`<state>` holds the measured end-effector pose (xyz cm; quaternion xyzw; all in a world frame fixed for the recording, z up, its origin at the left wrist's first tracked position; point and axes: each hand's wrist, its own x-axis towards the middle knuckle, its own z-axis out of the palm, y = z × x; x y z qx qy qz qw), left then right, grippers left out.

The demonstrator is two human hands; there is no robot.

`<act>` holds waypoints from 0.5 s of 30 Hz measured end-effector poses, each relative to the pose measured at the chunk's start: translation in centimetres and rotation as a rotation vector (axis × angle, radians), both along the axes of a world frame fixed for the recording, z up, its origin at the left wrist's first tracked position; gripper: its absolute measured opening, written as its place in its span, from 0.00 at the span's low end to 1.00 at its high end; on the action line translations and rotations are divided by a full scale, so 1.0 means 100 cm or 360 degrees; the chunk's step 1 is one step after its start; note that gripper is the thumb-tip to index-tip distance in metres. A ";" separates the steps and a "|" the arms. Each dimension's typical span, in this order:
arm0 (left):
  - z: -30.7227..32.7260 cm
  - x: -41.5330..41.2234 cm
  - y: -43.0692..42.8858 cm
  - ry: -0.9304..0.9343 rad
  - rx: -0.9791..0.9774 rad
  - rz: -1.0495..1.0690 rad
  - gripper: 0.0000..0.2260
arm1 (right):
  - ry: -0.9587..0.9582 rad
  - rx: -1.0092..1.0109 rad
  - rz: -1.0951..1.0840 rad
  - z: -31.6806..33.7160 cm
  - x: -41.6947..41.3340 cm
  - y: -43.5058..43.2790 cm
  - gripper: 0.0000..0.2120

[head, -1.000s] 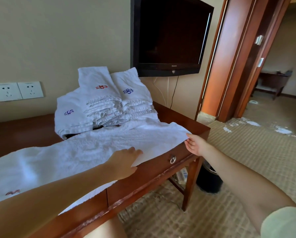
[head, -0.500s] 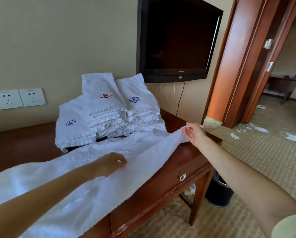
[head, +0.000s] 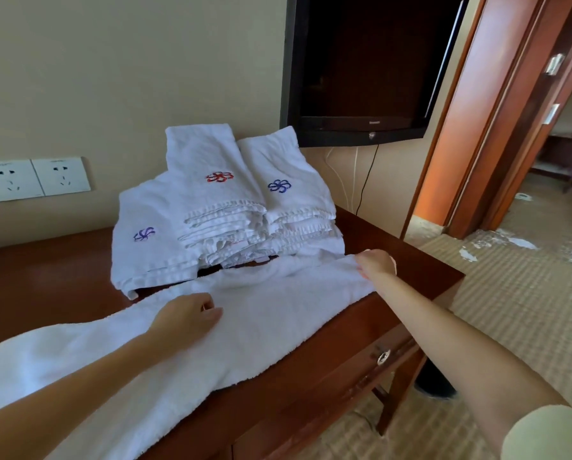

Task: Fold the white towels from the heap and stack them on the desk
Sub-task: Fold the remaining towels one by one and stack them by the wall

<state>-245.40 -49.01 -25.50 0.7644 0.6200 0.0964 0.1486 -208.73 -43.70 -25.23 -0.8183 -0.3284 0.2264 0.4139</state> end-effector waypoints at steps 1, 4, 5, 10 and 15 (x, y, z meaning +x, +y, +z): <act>-0.006 0.001 -0.004 0.0030 0.0129 -0.0003 0.11 | -0.0253 -0.0016 0.0079 -0.007 -0.006 -0.006 0.09; -0.017 -0.002 -0.009 -0.0056 0.0350 -0.0049 0.10 | -0.0910 0.0123 0.0276 -0.030 -0.022 -0.021 0.13; -0.018 -0.003 -0.010 -0.0113 0.0366 -0.0043 0.10 | -0.1025 0.0223 0.0260 -0.034 -0.025 -0.025 0.14; -0.018 -0.004 -0.017 -0.0154 0.0490 -0.0089 0.09 | -0.0530 0.0400 -0.0514 -0.032 -0.015 -0.037 0.23; -0.022 -0.006 -0.017 -0.0168 0.0582 -0.0147 0.05 | -0.0457 0.0122 -0.0338 -0.034 -0.008 -0.039 0.26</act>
